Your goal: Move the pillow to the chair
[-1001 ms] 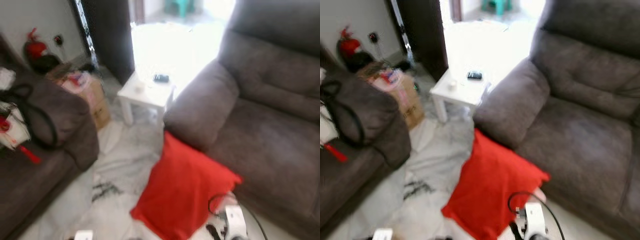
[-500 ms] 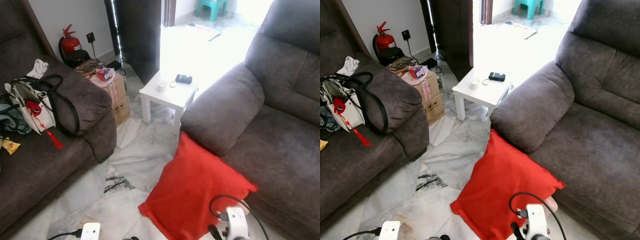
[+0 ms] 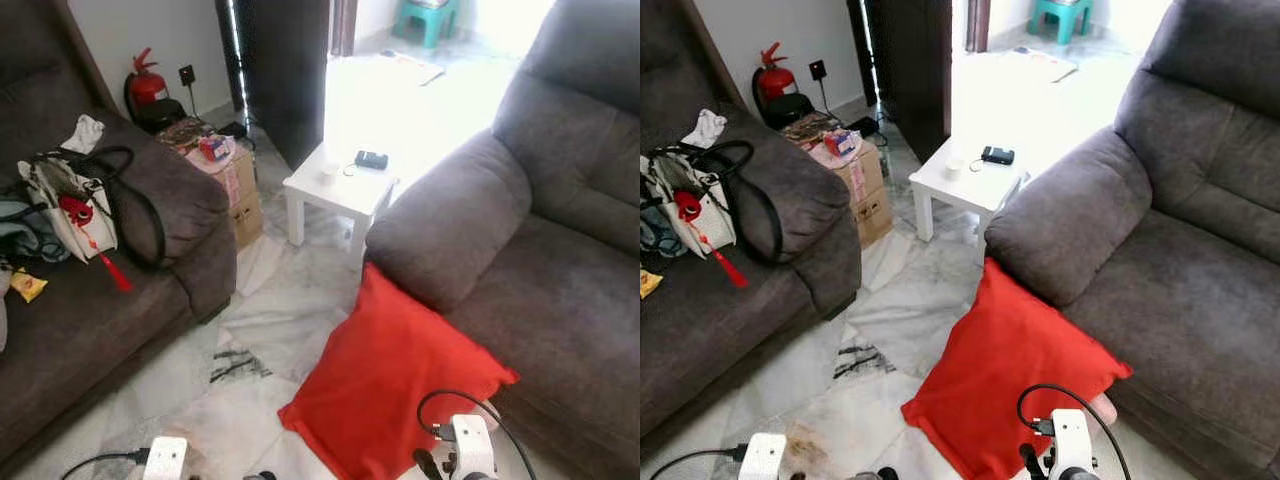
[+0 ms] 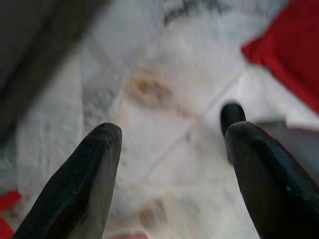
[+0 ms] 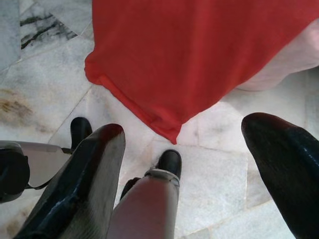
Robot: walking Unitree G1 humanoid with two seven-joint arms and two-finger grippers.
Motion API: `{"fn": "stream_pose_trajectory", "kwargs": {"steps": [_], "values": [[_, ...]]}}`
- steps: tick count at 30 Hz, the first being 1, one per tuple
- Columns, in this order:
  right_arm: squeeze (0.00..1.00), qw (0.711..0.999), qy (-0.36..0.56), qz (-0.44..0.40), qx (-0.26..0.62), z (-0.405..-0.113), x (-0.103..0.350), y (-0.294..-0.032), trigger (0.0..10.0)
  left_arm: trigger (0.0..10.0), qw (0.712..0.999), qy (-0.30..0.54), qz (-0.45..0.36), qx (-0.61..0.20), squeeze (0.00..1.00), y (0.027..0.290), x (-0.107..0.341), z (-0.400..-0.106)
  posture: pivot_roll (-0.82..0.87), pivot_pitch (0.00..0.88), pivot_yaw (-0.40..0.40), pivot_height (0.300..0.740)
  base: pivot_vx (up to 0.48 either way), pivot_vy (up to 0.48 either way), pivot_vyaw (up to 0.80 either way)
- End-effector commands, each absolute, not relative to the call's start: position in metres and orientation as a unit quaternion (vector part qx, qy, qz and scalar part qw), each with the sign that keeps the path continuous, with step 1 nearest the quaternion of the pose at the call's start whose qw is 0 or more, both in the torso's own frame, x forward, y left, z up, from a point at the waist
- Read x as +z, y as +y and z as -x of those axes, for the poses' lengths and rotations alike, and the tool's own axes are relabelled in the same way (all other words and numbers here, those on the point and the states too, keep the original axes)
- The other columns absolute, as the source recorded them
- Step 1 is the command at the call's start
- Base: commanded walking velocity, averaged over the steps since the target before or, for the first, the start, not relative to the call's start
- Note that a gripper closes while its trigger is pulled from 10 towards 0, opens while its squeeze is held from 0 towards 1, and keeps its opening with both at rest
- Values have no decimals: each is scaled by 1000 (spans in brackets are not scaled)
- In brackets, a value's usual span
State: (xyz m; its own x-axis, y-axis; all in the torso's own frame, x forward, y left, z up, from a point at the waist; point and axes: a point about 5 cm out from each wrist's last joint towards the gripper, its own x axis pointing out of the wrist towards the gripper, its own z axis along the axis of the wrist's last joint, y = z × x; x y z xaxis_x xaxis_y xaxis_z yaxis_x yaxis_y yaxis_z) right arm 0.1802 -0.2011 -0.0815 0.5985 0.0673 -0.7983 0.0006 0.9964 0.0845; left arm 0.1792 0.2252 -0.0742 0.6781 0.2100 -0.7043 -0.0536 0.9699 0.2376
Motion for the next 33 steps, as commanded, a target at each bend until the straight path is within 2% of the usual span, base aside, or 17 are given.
{"fn": "stream_pose_trajectory", "kwargs": {"steps": [1, 12, 33], "values": [[0, 893, 448, -44, 13, -178, -82, -201, 10000, 10000, 910, 390, -116, 75, 0, 227, -74, -179, 83, 121, -11, 740, 0, 0, 0], [0, 895, 443, -44, 10, -180, -82, -201, 10000, 10000, 915, 387, -88, 69, 0, 218, -78, -172, 79, 129, -13, 740, 0, 0, 0], [0, 896, 442, -41, 14, -181, -81, -201, 10000, 10000, 910, 399, -88, 68, 0, 220, -81, -165, 78, 133, -16, 740, 0, 0, 0]]}}
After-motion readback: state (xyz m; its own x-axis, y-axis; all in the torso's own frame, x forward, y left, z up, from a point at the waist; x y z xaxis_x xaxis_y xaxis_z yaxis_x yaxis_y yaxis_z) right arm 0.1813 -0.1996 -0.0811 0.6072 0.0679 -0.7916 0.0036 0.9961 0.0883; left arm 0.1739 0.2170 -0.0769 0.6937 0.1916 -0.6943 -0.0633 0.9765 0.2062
